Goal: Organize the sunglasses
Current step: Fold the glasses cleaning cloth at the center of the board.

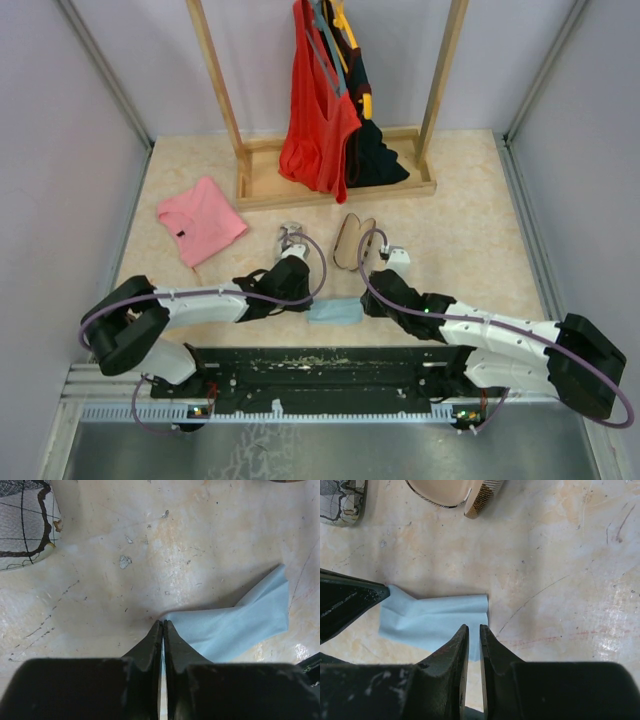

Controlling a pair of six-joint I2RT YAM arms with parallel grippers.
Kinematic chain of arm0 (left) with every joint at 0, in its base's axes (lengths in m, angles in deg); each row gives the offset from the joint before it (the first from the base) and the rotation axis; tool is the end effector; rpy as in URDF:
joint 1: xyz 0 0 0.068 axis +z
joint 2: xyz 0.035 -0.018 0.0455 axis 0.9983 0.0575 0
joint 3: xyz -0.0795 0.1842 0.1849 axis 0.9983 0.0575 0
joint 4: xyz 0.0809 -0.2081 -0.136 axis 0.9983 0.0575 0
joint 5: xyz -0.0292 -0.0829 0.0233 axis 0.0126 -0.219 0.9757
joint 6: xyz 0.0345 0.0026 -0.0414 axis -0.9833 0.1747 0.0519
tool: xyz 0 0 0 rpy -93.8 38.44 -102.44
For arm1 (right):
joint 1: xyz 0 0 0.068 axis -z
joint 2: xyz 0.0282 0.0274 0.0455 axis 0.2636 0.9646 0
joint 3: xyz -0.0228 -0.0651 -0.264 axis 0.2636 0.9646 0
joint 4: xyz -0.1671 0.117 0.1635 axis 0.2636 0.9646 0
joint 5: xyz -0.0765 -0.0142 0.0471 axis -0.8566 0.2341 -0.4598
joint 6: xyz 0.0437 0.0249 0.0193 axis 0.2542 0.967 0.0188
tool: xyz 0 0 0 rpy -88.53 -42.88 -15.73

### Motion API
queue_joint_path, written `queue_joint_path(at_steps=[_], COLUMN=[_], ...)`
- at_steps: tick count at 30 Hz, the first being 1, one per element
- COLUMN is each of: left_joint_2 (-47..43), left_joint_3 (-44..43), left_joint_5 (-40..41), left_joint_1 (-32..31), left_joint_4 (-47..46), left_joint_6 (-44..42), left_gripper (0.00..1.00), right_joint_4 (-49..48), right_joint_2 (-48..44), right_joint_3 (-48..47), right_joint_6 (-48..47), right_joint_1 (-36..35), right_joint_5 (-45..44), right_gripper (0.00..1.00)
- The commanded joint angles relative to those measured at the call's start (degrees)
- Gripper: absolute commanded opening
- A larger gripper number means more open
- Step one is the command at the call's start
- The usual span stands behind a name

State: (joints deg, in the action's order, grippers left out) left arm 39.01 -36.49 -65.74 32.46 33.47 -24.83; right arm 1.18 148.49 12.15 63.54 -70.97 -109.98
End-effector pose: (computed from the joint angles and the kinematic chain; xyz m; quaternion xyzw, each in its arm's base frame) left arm 0.1620 -0.2138 0.1487 0.0914 0.9277 -0.1963 0.3040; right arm 0.1223 0.1563 0.1755 0.0105 0.9090 0.1946 0.3684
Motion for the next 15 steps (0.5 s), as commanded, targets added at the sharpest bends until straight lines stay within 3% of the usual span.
queue_joint_path(at_steps=[1,15], left_joint_2=[0.8,1.4], left_joint_3=[-1.2,-4.9], left_joint_5=[-0.4,1.5], left_joint_1=[0.2,0.9], left_joint_4=[0.4,2.2], left_joint_6=[-0.6,-2.6], left_gripper=[0.05,0.00], right_joint_4=[-1.5,-1.7], right_joint_2=[-1.5,-1.6], right_joint_3=[0.2,0.5], right_joint_6=[0.1,0.3], right_joint_1=[0.0,0.0], right_joint_5=[-0.8,-0.4], right_gripper=[0.15,0.15])
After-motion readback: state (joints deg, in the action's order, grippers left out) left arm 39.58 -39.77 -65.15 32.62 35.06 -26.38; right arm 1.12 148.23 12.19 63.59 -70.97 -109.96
